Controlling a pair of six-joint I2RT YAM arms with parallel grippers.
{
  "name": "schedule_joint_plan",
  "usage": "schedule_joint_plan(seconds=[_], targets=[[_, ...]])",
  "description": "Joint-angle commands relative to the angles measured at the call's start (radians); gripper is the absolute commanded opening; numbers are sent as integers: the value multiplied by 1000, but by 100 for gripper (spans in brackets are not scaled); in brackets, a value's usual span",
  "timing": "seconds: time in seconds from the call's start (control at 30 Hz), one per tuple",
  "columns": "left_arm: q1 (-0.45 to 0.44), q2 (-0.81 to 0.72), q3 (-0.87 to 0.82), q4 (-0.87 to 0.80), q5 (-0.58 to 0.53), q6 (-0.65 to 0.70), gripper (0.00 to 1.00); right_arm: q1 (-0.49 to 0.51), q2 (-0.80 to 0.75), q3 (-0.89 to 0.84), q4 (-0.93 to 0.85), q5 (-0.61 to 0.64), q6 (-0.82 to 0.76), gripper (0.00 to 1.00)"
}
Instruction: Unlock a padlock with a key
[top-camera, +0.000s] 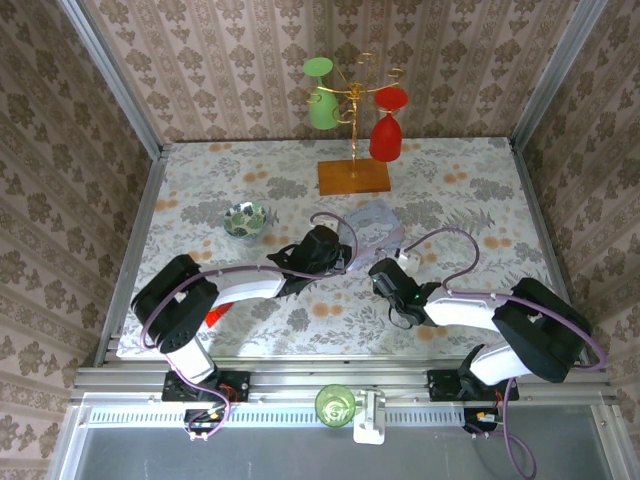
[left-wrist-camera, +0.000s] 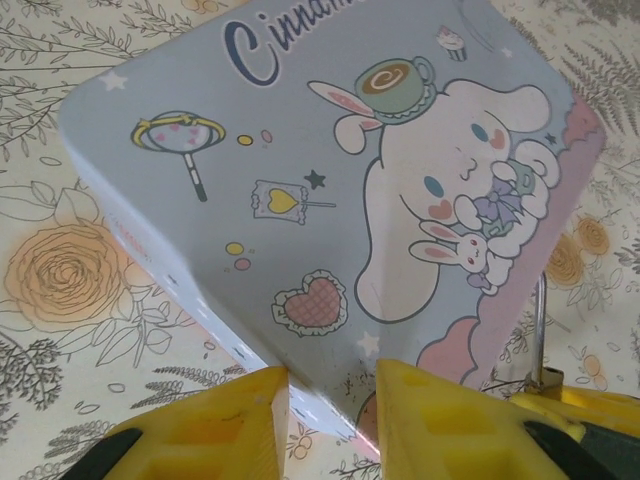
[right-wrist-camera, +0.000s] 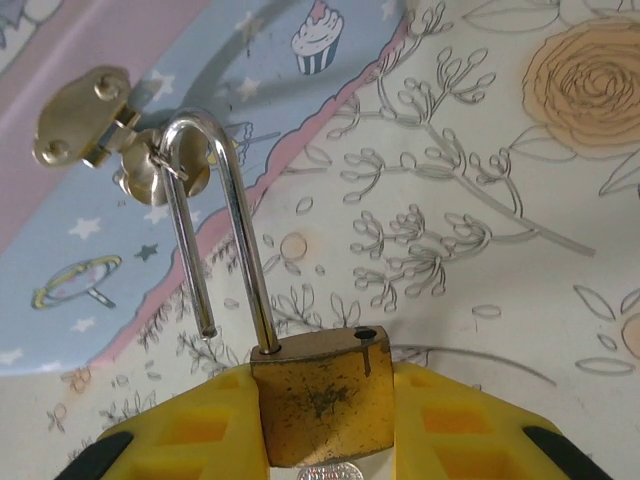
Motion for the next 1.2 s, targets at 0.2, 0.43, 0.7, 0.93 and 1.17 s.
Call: schedule_joint_plan(seconds=[0.2, 0.43, 0.7, 0.93, 1.17], targets=[[9, -17, 16, -181, -21, 11, 29, -19, 113, 32, 118, 74, 70, 6], [17, -69, 218, -350, -90, 148, 48, -14, 85, 2, 85, 54, 43, 7], [-38, 178, 424, -350, -76, 288, 47, -25, 112, -33, 144, 25, 78, 8], [-23, 272, 398, -378, -68, 228, 39, -22, 150, -15, 199, 64, 132, 7], [-18, 252, 210, -271, -68, 161, 32, -55, 193, 8, 255, 86, 142, 6]])
